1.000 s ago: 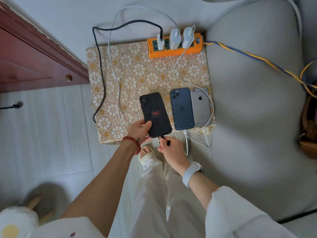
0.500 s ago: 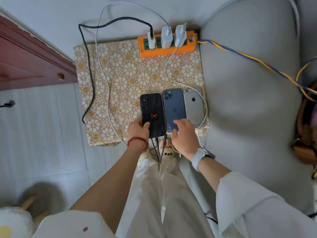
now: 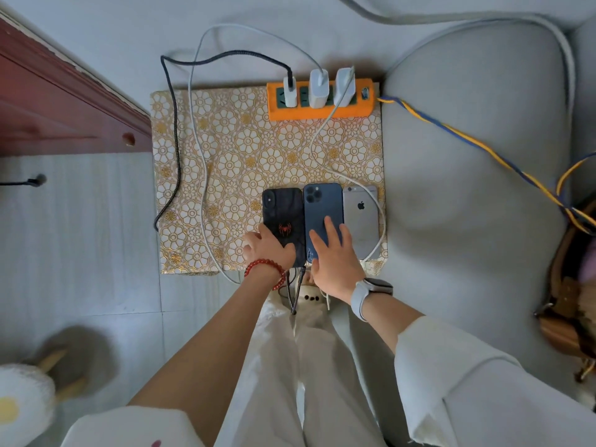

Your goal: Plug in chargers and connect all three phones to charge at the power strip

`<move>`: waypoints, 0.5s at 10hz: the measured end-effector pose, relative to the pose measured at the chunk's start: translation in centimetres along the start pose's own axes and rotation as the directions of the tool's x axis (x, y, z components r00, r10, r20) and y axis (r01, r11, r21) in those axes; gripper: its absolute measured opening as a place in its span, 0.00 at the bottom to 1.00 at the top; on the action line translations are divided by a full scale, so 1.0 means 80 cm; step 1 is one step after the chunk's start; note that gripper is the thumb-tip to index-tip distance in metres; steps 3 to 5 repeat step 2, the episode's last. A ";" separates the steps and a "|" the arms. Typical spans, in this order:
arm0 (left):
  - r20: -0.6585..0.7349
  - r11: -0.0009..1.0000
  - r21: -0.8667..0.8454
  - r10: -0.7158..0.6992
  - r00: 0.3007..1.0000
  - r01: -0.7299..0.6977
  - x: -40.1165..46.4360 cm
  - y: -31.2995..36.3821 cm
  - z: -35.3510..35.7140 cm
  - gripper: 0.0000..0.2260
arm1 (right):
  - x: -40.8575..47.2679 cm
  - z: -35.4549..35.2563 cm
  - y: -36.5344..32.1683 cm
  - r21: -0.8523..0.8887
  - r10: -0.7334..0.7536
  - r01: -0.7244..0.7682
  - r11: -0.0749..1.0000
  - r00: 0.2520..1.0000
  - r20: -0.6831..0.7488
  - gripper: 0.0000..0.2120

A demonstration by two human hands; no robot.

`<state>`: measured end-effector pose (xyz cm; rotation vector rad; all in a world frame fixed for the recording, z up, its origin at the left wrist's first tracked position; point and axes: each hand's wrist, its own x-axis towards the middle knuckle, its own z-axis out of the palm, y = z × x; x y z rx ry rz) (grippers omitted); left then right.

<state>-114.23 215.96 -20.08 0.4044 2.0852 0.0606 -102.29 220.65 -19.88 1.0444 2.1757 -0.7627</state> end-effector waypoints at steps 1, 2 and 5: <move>0.051 1.000 0.011 0.001 0.999 -0.001 0.004 0.005 -0.018 0.27 | 0.000 -0.017 0.003 0.109 -0.007 0.002 0.994 0.999 0.046 0.24; -0.031 0.994 0.042 0.104 0.994 -0.102 -0.008 0.012 -0.037 0.23 | -0.003 -0.040 0.007 0.229 -0.026 0.013 0.973 0.998 0.053 0.22; -0.031 0.994 0.042 0.104 0.994 -0.102 -0.008 0.012 -0.037 0.23 | -0.003 -0.040 0.007 0.229 -0.026 0.013 0.973 0.998 0.053 0.22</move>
